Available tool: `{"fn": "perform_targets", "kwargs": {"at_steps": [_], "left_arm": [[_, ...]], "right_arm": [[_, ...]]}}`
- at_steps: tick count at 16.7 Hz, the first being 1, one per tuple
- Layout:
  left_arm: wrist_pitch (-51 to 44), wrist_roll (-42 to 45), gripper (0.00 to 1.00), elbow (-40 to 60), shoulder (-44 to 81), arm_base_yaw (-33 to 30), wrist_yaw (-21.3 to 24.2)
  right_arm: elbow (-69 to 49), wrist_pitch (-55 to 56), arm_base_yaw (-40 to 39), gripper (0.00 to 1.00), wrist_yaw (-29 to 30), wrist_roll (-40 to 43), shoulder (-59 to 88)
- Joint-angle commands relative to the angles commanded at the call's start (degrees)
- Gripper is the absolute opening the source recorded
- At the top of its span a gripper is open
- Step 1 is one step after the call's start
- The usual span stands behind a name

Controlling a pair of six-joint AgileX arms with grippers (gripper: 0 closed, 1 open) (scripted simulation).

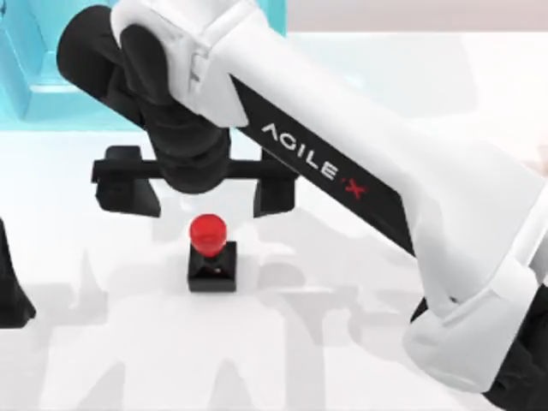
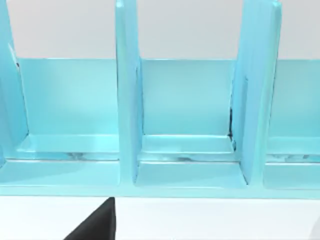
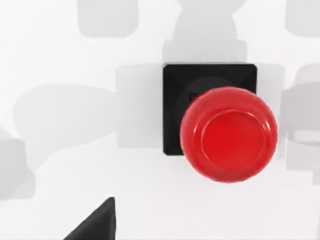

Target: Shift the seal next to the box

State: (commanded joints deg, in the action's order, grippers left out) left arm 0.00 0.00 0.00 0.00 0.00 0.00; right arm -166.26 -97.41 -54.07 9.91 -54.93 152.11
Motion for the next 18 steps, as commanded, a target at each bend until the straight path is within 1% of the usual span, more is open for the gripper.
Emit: {"fn": "perform_targets", "kwargs": {"at_steps": [5, 7, 10, 18], "left_arm": [[0.0, 0.0, 1.0, 0.0, 0.0, 0.0, 0.0], [0.0, 0.0, 1.0, 0.0, 0.0, 0.0, 0.0], [0.0, 0.0, 1.0, 0.0, 0.0, 0.0, 0.0], [0.0, 0.0, 1.0, 0.0, 0.0, 0.0, 0.0]], "right_arm": [[0.0, 0.1, 0.3, 1.0, 0.0, 0.1, 0.2], [-2.0, -0.3, 0.3, 1.0, 0.0, 0.2, 1.7], [-8.3, -1.7, 0.5, 1.0, 0.0, 0.4, 6.7], [-30.5, -6.1, 1.5, 1.0, 0.2, 1.4, 24.3]]}}
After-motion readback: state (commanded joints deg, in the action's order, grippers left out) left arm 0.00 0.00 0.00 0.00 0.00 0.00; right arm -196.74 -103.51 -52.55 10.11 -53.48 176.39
